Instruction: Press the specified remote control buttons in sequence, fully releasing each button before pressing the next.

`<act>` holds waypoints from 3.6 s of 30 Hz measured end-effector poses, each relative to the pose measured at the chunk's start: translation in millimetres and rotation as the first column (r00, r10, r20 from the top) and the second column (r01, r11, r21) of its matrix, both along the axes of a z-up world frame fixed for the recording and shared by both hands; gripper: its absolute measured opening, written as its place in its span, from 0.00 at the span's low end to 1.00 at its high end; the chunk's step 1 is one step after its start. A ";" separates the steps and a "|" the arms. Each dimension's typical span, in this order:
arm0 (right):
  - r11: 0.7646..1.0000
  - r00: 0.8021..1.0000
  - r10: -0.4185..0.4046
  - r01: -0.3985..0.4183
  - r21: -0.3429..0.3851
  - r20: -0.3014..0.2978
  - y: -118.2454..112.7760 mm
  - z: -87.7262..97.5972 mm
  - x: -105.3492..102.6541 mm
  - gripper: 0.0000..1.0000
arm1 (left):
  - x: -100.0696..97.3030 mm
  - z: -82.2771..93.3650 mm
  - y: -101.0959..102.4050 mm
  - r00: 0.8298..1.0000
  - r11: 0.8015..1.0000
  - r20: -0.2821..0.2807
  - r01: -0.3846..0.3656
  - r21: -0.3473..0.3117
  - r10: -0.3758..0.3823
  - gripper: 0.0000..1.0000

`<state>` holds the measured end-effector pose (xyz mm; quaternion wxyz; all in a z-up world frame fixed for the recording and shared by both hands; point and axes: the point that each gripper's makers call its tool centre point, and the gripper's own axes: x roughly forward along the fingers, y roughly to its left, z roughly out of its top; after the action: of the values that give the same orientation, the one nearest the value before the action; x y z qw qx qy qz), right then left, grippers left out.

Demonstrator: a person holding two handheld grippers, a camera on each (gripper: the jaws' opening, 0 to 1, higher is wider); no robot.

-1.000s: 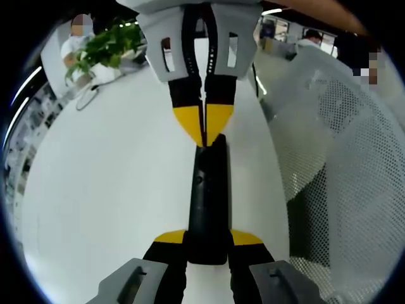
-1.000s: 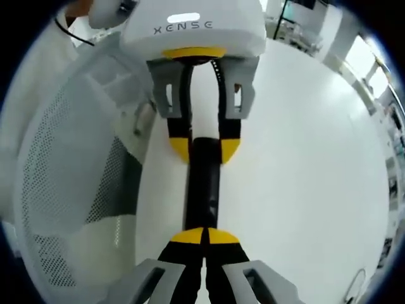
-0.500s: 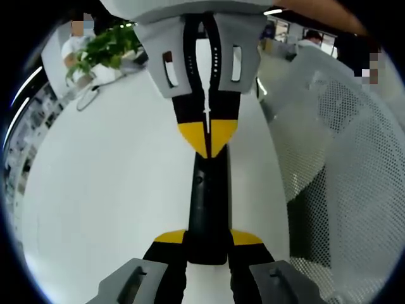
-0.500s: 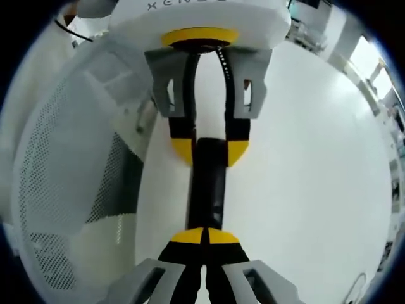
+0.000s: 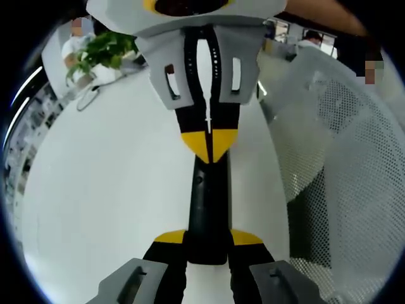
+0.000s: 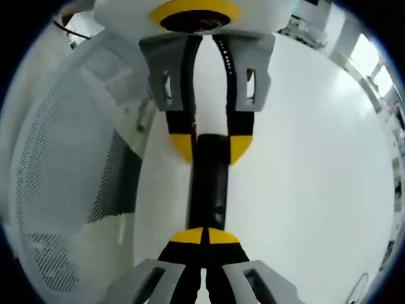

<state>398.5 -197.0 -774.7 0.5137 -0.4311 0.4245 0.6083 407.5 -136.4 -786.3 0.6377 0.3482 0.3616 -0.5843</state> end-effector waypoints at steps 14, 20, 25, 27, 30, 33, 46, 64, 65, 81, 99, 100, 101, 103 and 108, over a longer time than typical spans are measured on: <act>1.000 1.000 0.001 -0.001 -0.017 -0.005 -0.8 -1.7 1.6 0.00 | -0.9 1.4 -0.8 1.000 1.000 -0.001 0.001 -0.001 -0.001 0.23; 1.000 1.000 -0.004 0.004 -0.012 -0.003 -1.1 -1.7 2.7 0.00 | 0.0 1.3 -0.4 1.000 1.000 -0.003 0.001 -0.001 -0.001 0.23; 1.000 1.000 0.006 -0.006 -0.013 -0.001 -1.4 -1.6 2.8 0.00 | -1.1 2.2 -1.0 1.000 1.000 -0.003 0.003 -0.002 -0.003 0.23; 1.000 1.000 0.007 -0.007 -0.015 -0.001 -1.4 -1.3 2.5 0.00 | -1.1 2.2 -1.2 1.000 1.000 -0.003 0.003 -0.002 -0.003 0.23; 1.000 1.000 0.016 -0.016 -0.016 0.007 -1.6 -0.2 1.4 0.00 | -0.3 1.7 -1.0 1.000 1.000 -0.002 0.004 -0.002 -0.004 0.23; 1.000 1.000 0.011 -0.011 -0.015 0.005 -2.9 2.6 0.0 0.00 | -0.5 1.2 -0.4 1.000 1.000 -0.002 0.004 -0.003 -0.004 0.23; 1.000 1.000 -0.018 0.017 0.014 0.024 -5.1 17.4 7.8 0.00 | -0.6 0.8 0.0 1.000 1.000 -0.001 0.006 -0.001 -0.006 0.23; 0.998 0.999 -0.017 0.014 0.067 0.035 13.4 33.4 14.2 0.00 | 0.7 0.1 -0.2 1.000 1.000 0.005 0.009 0.000 -0.009 0.23; 0.998 0.999 -0.016 0.014 0.067 0.034 14.1 33.2 14.2 0.00 | 0.3 0.0 -0.3 1.000 1.000 0.006 0.010 0.001 -0.010 0.23; 0.999 1.000 0.007 -0.007 0.034 0.015 22.3 18.6 13.2 0.00 | -0.8 1.3 -0.9 1.000 1.000 0.007 0.009 -0.012 -0.009 0.23; 1.000 1.000 0.001 -0.001 0.010 -0.011 22.1 5.0 11.6 0.00 | 1.2 0.5 0.2 1.000 1.000 0.006 0.011 -0.029 -0.011 0.23; 1.000 1.000 0.000 0.000 0.010 -0.013 22.1 4.3 12.2 0.00 | 1.2 0.7 0.1 1.000 0.999 0.006 0.010 -0.030 -0.010 0.23; 1.000 1.000 0.000 0.001 0.010 -0.012 22.3 4.1 12.5 0.00 | 0.5 1.5 -0.2 1.000 0.999 0.007 0.010 -0.032 -0.010 0.23; 1.000 1.000 -0.002 0.002 0.011 -0.013 23.1 3.9 12.8 0.00 | -1.1 3.3 -0.9 1.000 0.999 0.007 0.010 -0.034 -0.010 0.23; 1.000 1.000 0.008 -0.008 -0.002 -0.017 22.8 0.3 11.6 0.00 | 0.8 1.3 0.0 1.000 0.999 0.009 0.009 -0.036 -0.009 0.23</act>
<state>410.1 -174.2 -774.3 0.5070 -0.4283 0.4278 0.6136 408.3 -136.4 -785.1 0.6429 0.3407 0.3464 -0.5921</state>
